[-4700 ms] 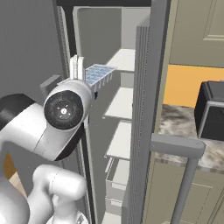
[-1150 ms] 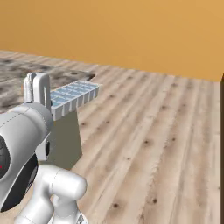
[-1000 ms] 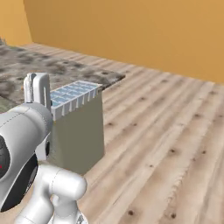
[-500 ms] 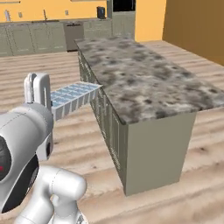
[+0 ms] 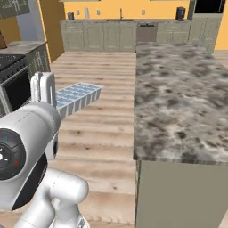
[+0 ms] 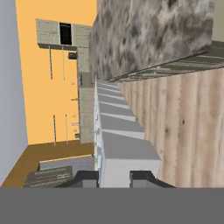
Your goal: Open the freezer door, pick up the ice cube tray from the freezer, and place it on the dining counter.
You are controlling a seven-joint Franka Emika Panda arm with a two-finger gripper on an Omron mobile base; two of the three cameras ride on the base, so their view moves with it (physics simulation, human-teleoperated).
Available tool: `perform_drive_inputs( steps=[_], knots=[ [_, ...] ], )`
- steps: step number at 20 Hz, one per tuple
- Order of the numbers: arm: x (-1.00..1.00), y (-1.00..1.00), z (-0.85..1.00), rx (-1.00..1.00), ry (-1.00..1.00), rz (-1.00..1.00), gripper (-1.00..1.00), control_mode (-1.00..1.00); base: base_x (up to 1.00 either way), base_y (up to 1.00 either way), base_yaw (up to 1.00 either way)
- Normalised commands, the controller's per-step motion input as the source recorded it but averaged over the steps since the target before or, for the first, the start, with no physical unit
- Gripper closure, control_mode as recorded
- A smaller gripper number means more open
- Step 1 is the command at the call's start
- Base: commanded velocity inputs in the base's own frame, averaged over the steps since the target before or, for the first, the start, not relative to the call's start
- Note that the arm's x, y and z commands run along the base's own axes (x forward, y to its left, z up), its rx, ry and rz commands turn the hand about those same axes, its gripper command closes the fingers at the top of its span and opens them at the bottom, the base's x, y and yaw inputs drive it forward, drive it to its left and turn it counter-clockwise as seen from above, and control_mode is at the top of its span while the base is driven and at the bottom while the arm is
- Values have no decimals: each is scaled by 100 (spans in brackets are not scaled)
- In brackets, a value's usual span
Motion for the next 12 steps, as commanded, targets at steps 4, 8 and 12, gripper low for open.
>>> perform_drive_inputs(
  steps=[4,8,12],
  knots=[
    [0,0,0,0,0,0,100,100,34,-100,27],
    [0,0,0,0,0,0,100,100,13,-100,20],
    [0,0,0,0,0,0,100,100,10,-100,16]
  ],
)
